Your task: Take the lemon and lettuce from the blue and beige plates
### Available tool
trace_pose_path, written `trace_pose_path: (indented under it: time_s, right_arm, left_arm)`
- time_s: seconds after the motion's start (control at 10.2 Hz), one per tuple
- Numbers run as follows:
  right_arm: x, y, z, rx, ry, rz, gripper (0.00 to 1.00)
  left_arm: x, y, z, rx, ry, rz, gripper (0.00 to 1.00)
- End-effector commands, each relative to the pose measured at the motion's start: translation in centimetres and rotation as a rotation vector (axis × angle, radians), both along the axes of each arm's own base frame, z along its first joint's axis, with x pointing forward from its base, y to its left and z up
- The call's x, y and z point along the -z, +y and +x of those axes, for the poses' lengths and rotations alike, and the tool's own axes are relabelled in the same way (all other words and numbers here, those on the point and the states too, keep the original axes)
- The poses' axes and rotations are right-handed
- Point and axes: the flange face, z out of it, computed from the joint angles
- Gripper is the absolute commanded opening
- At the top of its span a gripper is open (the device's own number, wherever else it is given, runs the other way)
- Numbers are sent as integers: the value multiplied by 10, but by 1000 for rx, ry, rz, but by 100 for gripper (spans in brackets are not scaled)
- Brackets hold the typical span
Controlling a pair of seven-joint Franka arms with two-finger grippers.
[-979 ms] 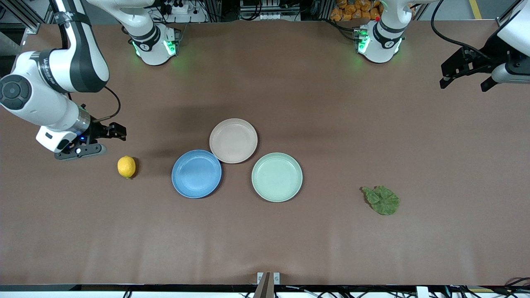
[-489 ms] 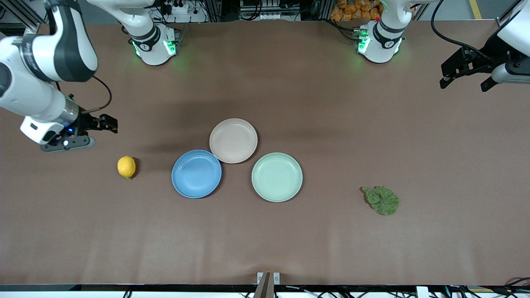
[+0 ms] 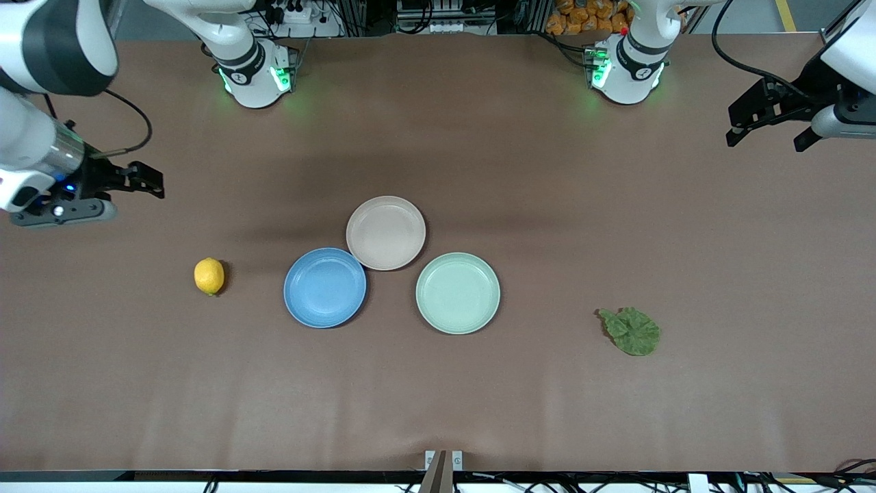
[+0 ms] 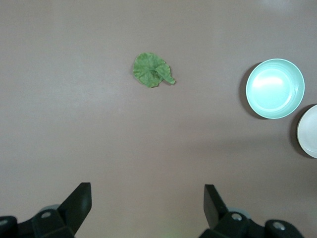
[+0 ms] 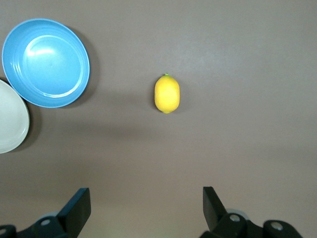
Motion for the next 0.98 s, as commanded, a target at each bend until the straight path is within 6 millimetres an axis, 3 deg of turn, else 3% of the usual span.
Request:
trace_pose_path:
  time_s: [0.0,0.39,0.88]
  right_arm:
    - [-16,-2,5,21,-10,17,100]
    - [-47,-6,29,22,-13,24,100]
    - [-83,-12,38,13,-99,0,100]
  left_arm:
    - [-2,0,-4,-4,9,-22,100]
    - [-2,0,-4,-4,9,-22,100]
    - [-1,1,-4,-5,10,-22,100]
